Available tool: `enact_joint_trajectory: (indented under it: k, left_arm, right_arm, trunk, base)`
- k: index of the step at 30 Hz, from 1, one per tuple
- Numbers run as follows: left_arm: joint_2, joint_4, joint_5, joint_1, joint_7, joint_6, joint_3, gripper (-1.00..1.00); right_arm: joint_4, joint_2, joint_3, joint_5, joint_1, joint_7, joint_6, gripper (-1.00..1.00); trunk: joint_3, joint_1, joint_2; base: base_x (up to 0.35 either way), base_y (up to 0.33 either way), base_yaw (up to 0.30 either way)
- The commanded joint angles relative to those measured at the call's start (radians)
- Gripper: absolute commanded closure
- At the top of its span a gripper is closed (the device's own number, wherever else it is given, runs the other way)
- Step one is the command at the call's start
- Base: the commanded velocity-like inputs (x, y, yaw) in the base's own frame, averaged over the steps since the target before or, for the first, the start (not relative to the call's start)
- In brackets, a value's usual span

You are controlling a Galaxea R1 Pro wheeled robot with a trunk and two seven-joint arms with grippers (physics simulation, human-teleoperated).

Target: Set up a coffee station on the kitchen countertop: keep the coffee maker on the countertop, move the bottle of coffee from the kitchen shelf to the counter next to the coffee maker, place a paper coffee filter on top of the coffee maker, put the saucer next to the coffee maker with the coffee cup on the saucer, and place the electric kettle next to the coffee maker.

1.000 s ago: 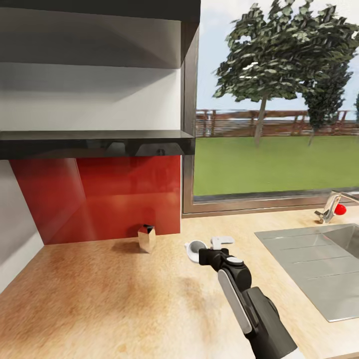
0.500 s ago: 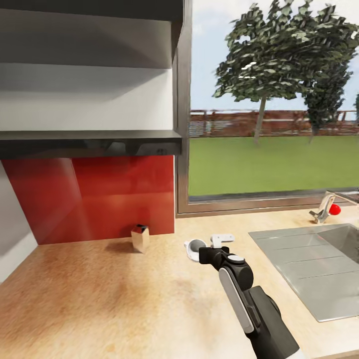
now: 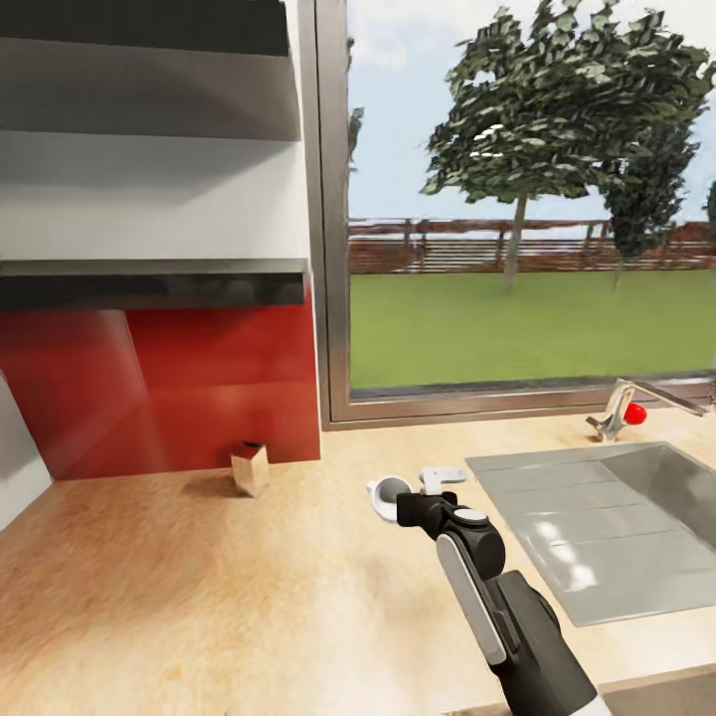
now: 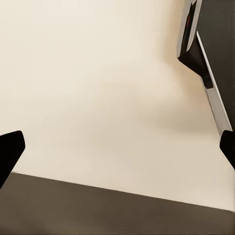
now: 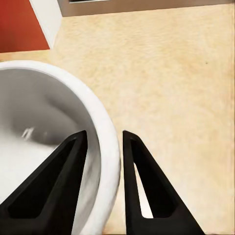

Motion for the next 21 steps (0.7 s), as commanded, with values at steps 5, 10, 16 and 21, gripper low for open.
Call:
enact_joint_trajectory:
  k: [5, 10, 16, 21]
  left_arm:
    - [0.0, 0.002, 0.01, 0.0, 0.001, -0.006, -0.008, -1.0]
    - [0.0, 0.002, 0.01, 0.0, 0.002, -0.006, -0.008, -1.0]
    - [0.0, 0.001, 0.01, 0.0, 0.001, -0.005, -0.008, -1.0]
    - [-0.001, -0.001, 0.009, -0.001, 0.002, -0.005, -0.006, -1.0]
  right_arm:
    - [-0.001, 0.0, 0.0, -0.01, 0.0, -0.01, 0.002, 1.0]
    - [-0.002, 0.0, 0.0, -0.012, 0.0, -0.01, 0.002, 1.0]
    - [-0.005, 0.0, -0.002, -0.012, 0.0, -0.01, 0.002, 1.0]
    - [-0.004, 0.0, 0.003, -0.012, 0.0, -0.01, 0.001, 1.0]
  trunk:
    - [0.0, 0.0, -0.001]
    - [0.0, 0.0, -0.001]
    - [0.0, 0.0, -0.001]
    - [0.0, 0.0, -0.001]
  base:
    - [-0.246, -0.195, 0.0]
    - [-0.265, -0.173, 0.0]
    - [-0.277, -0.146, 0.0]
    - [-0.119, -0.203, 0.0]
